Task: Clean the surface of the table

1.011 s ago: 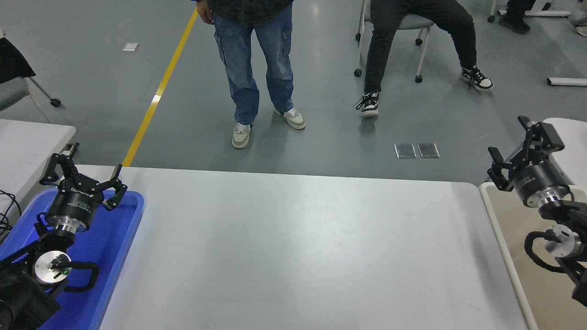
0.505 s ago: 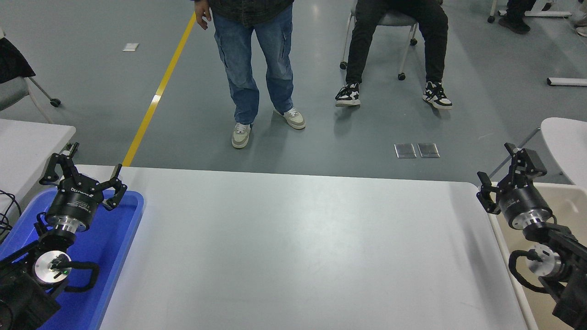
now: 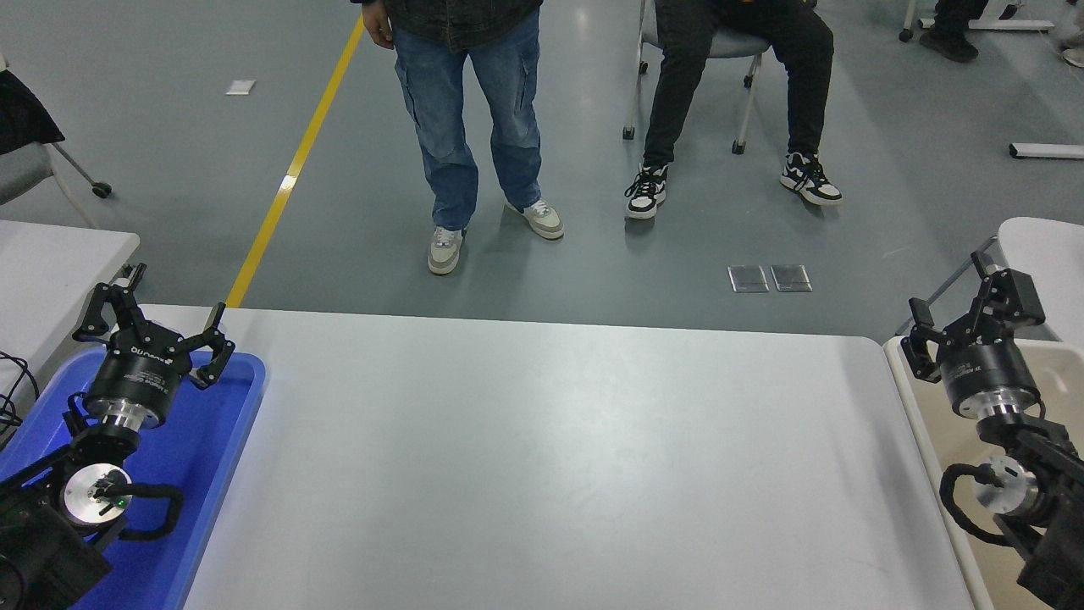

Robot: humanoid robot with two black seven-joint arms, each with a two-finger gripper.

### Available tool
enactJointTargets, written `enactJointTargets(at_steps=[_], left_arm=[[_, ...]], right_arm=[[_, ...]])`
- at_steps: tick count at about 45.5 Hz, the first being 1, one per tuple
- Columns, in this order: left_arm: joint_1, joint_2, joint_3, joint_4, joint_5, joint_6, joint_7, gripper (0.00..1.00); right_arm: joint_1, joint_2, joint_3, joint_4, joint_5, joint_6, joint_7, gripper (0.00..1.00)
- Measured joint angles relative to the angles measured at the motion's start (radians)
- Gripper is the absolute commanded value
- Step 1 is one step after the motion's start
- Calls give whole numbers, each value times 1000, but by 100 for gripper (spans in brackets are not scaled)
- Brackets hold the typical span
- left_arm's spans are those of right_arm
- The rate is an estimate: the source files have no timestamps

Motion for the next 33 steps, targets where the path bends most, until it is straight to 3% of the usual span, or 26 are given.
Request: enactJointTargets(at_steps=[33], left_arm=[[0,0,0,0,0,0,0,100]], right_arm=[[-5,3,-21,0,0,2,24,98]])
